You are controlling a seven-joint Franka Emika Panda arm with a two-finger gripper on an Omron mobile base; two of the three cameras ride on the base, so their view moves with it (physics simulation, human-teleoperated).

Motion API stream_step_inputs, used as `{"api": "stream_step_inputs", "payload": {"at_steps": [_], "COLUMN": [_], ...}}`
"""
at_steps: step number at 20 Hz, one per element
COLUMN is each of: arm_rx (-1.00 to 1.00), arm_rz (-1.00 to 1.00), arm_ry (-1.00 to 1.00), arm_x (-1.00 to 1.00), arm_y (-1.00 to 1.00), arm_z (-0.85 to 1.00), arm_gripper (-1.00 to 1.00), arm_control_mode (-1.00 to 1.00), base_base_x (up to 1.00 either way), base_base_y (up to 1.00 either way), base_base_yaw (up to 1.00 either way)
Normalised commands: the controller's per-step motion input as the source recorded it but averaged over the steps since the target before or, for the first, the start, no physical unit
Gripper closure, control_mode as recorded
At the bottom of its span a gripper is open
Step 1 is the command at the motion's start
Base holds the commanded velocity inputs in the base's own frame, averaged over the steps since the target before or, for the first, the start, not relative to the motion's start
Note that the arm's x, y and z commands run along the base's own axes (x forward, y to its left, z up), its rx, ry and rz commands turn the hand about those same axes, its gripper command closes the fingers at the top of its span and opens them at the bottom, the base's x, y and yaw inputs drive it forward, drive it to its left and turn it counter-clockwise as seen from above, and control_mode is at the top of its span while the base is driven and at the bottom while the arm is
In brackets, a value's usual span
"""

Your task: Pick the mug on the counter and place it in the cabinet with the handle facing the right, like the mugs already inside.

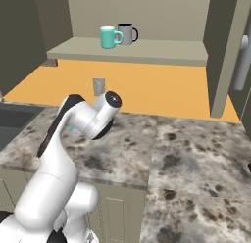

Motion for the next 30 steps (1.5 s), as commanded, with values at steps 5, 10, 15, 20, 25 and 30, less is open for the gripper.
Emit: {"api": "stream_step_inputs", "payload": {"at_steps": [5, 10, 15, 20, 25, 30], "arm_rx": [0.02, 0.01, 0.0, 0.0, 0.08, 0.04], "arm_rz": [0.03, 0.01, 0.05, 0.01, 0.0, 0.0], "arm_ry": [-0.04, 0.0, 0.02, -0.02, 0.02, 0.06], "arm_x": [-0.24, -0.32, -0.27, -0.34, 0.05, 0.26], "arm_y": [-0.01, 0.01, -0.01, -0.02, -0.01, 0.0], "arm_z": [0.71, 0.8, 0.81, 0.57, 0.23, 0.58], "arm_gripper": [1.0, 1.0, 1.0, 1.0, 1.0, 1.0], "arm_control_mode": [-1.0, -1.0, -1.0, -1.0, -1.0, -1.0], "base_base_x": [0.0, 0.0, 0.0, 0.0, 0.0, 0.0], "base_base_y": [0.0, 0.0, 0.0, 0.0, 0.0, 0.0], "base_base_yaw": [0.0, 0.0, 0.0, 0.0, 0.0, 0.0]}}
